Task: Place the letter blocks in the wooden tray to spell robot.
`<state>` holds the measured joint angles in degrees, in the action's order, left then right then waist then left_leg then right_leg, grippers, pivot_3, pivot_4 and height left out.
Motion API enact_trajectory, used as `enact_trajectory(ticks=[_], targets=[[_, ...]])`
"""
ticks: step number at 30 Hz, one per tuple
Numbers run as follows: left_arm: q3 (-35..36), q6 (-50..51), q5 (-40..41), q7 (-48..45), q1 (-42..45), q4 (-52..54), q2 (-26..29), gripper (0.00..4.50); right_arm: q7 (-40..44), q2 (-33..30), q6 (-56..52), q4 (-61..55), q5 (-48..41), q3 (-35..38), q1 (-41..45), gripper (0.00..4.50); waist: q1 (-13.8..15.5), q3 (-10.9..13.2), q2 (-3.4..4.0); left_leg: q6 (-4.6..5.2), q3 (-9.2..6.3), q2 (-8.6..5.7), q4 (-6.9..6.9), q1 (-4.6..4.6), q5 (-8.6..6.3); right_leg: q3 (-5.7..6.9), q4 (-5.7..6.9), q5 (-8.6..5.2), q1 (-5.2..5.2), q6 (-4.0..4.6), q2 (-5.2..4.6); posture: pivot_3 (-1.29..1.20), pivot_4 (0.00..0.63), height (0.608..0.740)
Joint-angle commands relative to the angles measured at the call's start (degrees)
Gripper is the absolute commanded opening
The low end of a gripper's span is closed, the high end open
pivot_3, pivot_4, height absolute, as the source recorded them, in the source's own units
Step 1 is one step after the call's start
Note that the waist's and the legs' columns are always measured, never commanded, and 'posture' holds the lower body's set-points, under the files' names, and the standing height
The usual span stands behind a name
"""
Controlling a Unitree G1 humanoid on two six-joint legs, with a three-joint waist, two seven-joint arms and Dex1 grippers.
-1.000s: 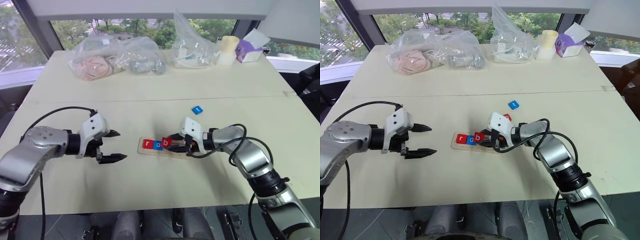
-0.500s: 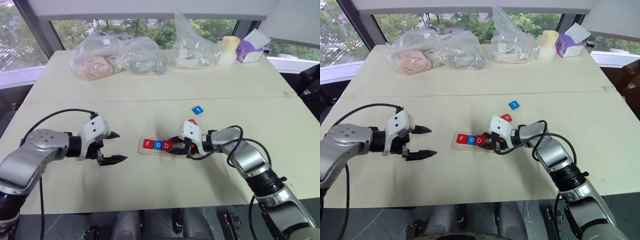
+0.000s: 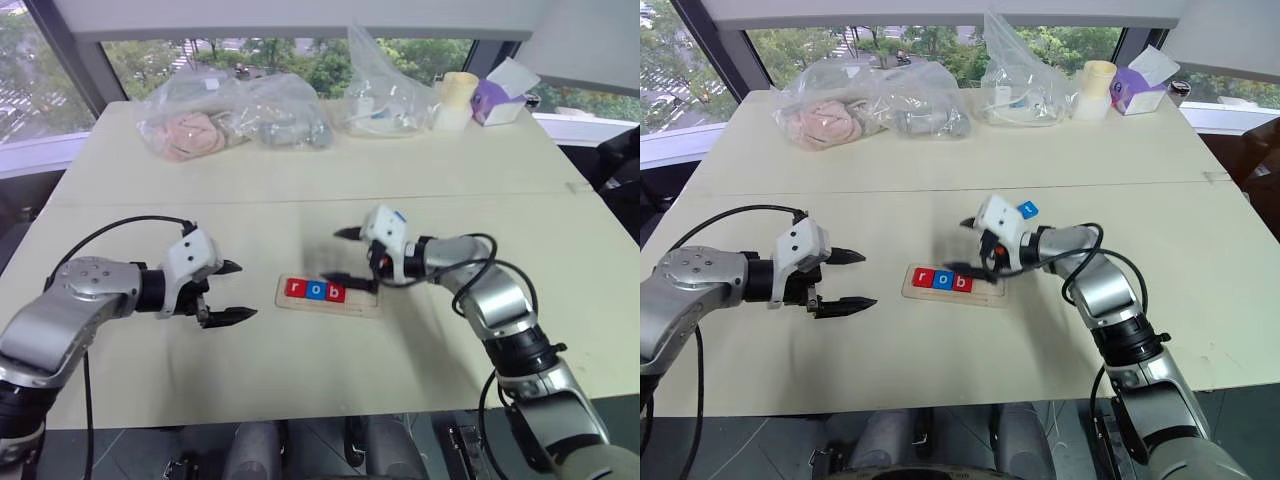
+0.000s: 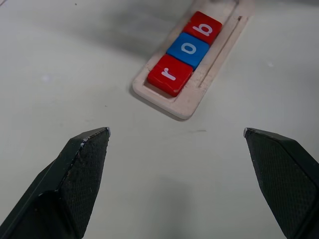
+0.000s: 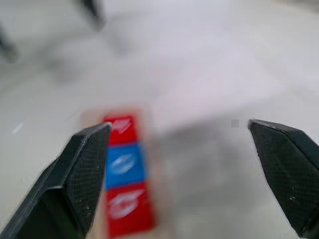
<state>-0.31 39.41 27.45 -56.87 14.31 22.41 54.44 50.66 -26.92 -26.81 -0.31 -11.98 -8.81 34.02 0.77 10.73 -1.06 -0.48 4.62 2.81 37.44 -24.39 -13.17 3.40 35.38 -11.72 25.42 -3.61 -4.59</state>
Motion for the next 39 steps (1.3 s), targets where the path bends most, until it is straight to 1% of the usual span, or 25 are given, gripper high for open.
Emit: enact_trajectory(ticks=[1,4,6,8,10,12,16,19,22,23,25,27,30,34,39], targets=[[2.37,-0.71,0.61,1.52,1.43,0.53,-1.39,4.50,-3.35,-1.36,1.29,1.60,0.66,3.93,0.57,4.48,0.03,0.00,0.00,0.00,0.00,-0.01,0.00,-0.01,0.00,0.00,-0.01,0.00,0.00,0.00,-0.01,0.00,0.150,0.739],[6.65,2.76,6.13,5.09,4.66,1.27,-5.80,4.50,-10.75,-2.64,-6.82,0.66,1.02,8.92,-1.02,4.48,0.00,-0.01,-0.03,0.00,-0.01,-0.02,0.02,-0.05,0.00,0.00,-0.04,0.00,0.00,-0.01,-0.04,0.00,0.150,0.739],[6.38,2.13,4.82,6.15,5.83,1.30,-6.31,4.50,-16.52,-1.08,-15.71,-1.42,0.52,11.53,-2.14,4.48,-0.09,-0.02,-0.04,0.01,-0.02,-0.02,0.05,-0.04,0.00,0.00,0.01,0.01,-0.01,-0.02,-0.02,0.00,0.150,0.739],[5.91,1.00,3.93,7.29,7.37,0.27,-7.44,4.50,-18.83,1.44,-21.23,-6.31,-1.88,12.37,-5.06,4.48,-0.19,-0.03,-0.02,0.01,-0.01,-0.02,0.03,-0.01,0.01,0.00,0.07,0.02,-0.01,-0.03,-0.02,0.00,0.150,0.739],[5.64,0.06,3.27,8.90,8.97,-1.12,-8.99,4.50,-20.13,2.95,-22.87,-9.89,-2.18,11.48,-7.37,4.48,-0.48,-0.04,-0.01,0.01,-0.01,0.01,0.00,0.05,0.01,0.00,0.10,0.05,-0.01,-0.09,0.03,0.00,0.150,0.739],[4.86,-0.57,2.09,10.50,10.55,-2.58,-10.45,4.50,-21.82,4.08,-23.78,-10.98,-1.47,10.57,-8.46,4.48,-0.75,-0.03,0.00,0.01,-0.03,0.04,0.01,0.06,0.01,-0.01,0.18,0.07,0.02,-0.11,0.08,0.00,0.150,0.739],[1.62,-1.48,0.06,11.14,11.49,-3.22,-12.58,4.50,-25.74,7.37,-21.94,-9.25,0.79,7.82,-9.79,4.48,-1.13,-0.04,-0.01,-0.01,-0.07,0.03,0.14,0.08,0.03,-0.01,0.26,0.02,-0.03,-0.03,0.08,0.00,0.150,0.739],[0.82,-1.82,-0.38,10.72,11.15,-2.85,-13.01,4.50,-28.50,8.24,-19.42,-5.51,3.61,5.84,-9.38,4.48,-1.44,-0.04,-0.01,-0.01,-0.07,0.02,0.20,0.03,0.03,-0.01,0.27,0.02,-0.03,-0.03,0.04,0.00,0.150,0.739],[0.48,-1.95,-0.94,10.70,10.95,-2.91,-13.05,4.50,-30.58,8.72,-18.39,-2.31,4.64,6.07,-8.42,3.74,-1.51,-0.04,-0.01,-0.01,-0.07,0.01,0.22,0.01,0.03,-0.02,0.27,0.02,-0.03,-0.02,0.04,0.00,0.150,0.739],[0.48,-2.16,-1.18,10.46,10.46,-2.80,-12.79,4.50,-31.07,8.95,-18.29,-2.16,4.68,6.24,-8.30,3.17,-1.53,-0.04,-0.01,-0.01,-0.07,0.01,0.24,0.01,0.03,-0.02,0.27,0.02,-0.03,-0.02,0.04,0.00,0.150,0.739],[0.53,-2.48,-1.48,10.07,9.73,-2.67,-12.39,4.50,-31.77,9.29,-17.98,-2.38,4.71,6.39,-8.22,2.25,-1.54,-0.04,-0.01,-0.01,-0.09,0.02,0.25,0.03,0.03,-0.02,0.31,0.01,-0.03,-0.02,0.04,0.00,0.150,0.739],[0.45,-2.78,-1.70,9.91,9.38,-2.78,-12.25,4.50,-32.30,9.39,-17.68,-2.46,4.91,6.23,-8.05,1.19,-1.55,-0.04,-0.01,-0.01,-0.09,0.02,0.25,0.03,0.03,-0.02,0.33,0.01,-0.02,-0.01,0.04,0.00,0.150,0.739],[-0.07,-3.01,-2.14,9.94,9.04,-2.48,-12.69,4.50,-33.70,9.60,-17.42,-3.47,5.26,6.93,-8.07,1.13,-1.52,-0.04,-0.01,-0.01,-0.10,0.02,0.25,0.02,0.03,-0.02,0.33,0.01,-0.02,-0.01,0.04,0.00,0.150,0.739],[-0.55,-3.30,-2.33,9.92,8.86,-2.34,-13.32,4.50,-38.51,9.26,-17.34,-7.16,6.61,10.21,-8.97,1.13,-1.40,-0.04,-0.01,-0.02,-0.10,0.02,0.28,0.00,0.03,-0.02,0.33,0.01,-0.02,-0.01,0.01,0.00,0.150,0.739],[-1.76,-4.01,-2.57,8.96,7.87,-1.82,-13.64,4.50,-41.76,9.62,-28.98,-21.25,4.97,15.77,-14.40,1.13,-1.40,-0.04,-0.01,-0.02,-0.11,0.02,0.24,-0.03,0.02,-0.02,0.32,-0.03,0.00,-0.05,0.01,0.00,0.150,0.739]])
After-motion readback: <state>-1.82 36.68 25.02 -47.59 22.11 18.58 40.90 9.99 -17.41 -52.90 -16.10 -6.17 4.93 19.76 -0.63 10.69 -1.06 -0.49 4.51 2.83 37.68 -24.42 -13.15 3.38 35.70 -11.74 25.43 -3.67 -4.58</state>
